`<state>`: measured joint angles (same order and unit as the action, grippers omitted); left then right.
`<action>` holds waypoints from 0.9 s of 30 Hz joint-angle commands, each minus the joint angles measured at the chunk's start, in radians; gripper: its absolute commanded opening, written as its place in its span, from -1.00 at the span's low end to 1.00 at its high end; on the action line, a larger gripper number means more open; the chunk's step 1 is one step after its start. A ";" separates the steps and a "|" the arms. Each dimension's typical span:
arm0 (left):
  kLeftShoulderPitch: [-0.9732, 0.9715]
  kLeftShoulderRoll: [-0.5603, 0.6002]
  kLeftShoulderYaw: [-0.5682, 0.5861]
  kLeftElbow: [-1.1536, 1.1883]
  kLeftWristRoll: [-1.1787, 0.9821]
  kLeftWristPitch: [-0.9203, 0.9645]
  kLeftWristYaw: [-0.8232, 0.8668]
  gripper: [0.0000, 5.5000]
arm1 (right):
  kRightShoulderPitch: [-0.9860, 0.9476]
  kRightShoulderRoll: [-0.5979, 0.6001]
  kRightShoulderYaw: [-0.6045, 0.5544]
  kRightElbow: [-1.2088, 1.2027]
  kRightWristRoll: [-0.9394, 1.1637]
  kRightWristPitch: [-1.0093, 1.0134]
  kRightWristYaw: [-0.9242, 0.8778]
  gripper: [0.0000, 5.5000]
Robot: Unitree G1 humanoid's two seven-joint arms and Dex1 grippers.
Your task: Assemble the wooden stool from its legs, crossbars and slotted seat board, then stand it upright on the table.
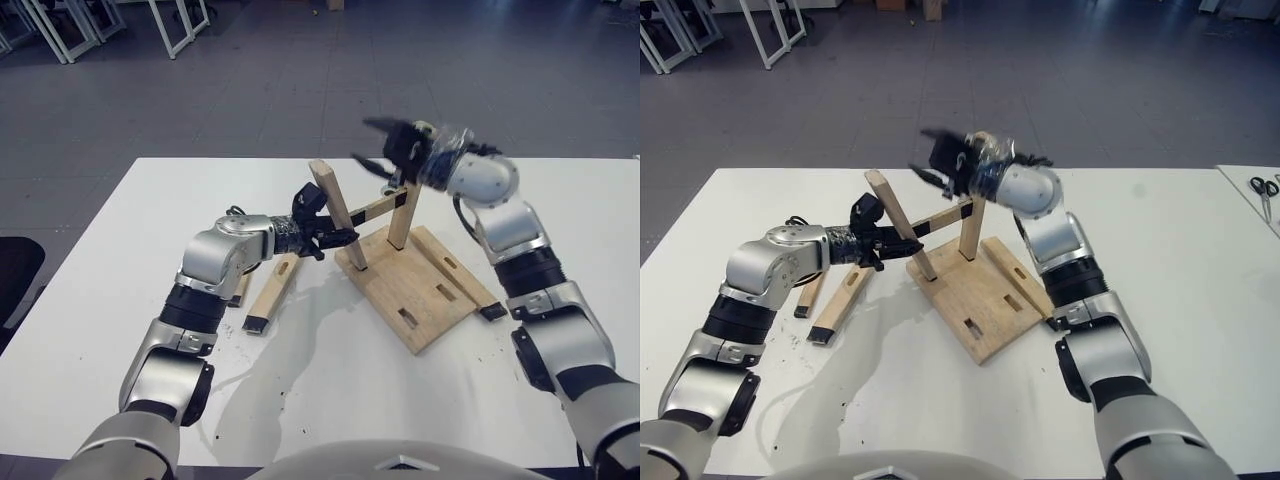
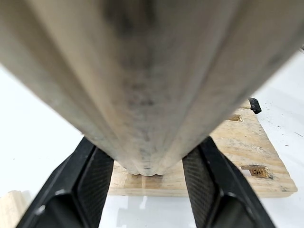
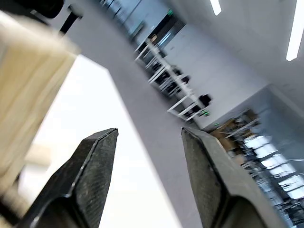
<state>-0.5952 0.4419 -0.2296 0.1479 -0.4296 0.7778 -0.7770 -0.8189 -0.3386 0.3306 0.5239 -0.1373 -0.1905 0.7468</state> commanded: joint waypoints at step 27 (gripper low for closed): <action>0.046 0.035 -0.121 -0.004 0.032 0.196 -0.017 -0.26 | 0.193 -0.094 0.091 -0.084 -0.069 0.044 0.107 -0.11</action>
<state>-0.6025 0.4542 -0.2640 0.1070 -0.4518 0.8510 -0.7952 -0.7105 -0.4246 0.3543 0.4028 -0.1520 -0.1857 0.7909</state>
